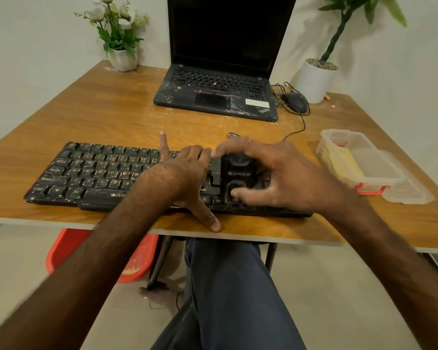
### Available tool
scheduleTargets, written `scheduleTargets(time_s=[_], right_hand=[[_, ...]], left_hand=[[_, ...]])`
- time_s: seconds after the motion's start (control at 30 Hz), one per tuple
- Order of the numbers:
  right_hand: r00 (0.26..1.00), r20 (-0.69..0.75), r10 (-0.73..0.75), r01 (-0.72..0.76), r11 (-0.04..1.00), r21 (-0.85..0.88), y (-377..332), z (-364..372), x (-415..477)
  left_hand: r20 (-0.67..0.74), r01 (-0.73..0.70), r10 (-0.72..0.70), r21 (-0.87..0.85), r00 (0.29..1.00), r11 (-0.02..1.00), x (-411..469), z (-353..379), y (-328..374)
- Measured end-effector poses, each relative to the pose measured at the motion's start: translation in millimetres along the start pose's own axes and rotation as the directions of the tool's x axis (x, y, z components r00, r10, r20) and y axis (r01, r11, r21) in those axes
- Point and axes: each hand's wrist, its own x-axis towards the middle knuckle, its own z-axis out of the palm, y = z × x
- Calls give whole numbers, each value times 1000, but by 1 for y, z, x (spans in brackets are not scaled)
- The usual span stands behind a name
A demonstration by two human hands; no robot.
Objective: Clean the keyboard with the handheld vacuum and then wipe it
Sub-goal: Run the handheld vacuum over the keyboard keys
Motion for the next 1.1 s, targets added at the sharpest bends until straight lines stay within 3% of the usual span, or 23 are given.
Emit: scheduleTargets(time_s=[0.1,0.23,0.3,0.43,0.6,0.77,0.97,1.1], right_hand=[[999,37,-40,41,998,-45,-5,5,-12],[991,-87,101,-113,981,-155,15,-9,-16],[983,-120,136,-149,982,-115,16,-10,-18],[995,-85,57,-61,997,-46,2,1,-24],[970,-173,171,-186,980,-70,20,-8,-23],[997,-66,43,-49,995,-87,-3,5,-21],[970,-178,165,-185,977,-108,17,-9,-31],[987,-137,82,-95,992,-85,-1,1,-44]], left_hand=[[0,-6,6,-2,1000,1000,0,0,1],[-12,9,-8,19,1000,1000,0,-1,2],[-13,14,-13,22,1000,1000,0,-1,2],[-8,16,-16,21,1000,1000,2,1,1],[-16,11,-11,15,1000,1000,1,1,1],[2,24,-24,22,1000,999,1,0,3],[-8,20,-20,10,1000,1000,1,1,0],[-5,21,-21,8,1000,1000,3,0,2]])
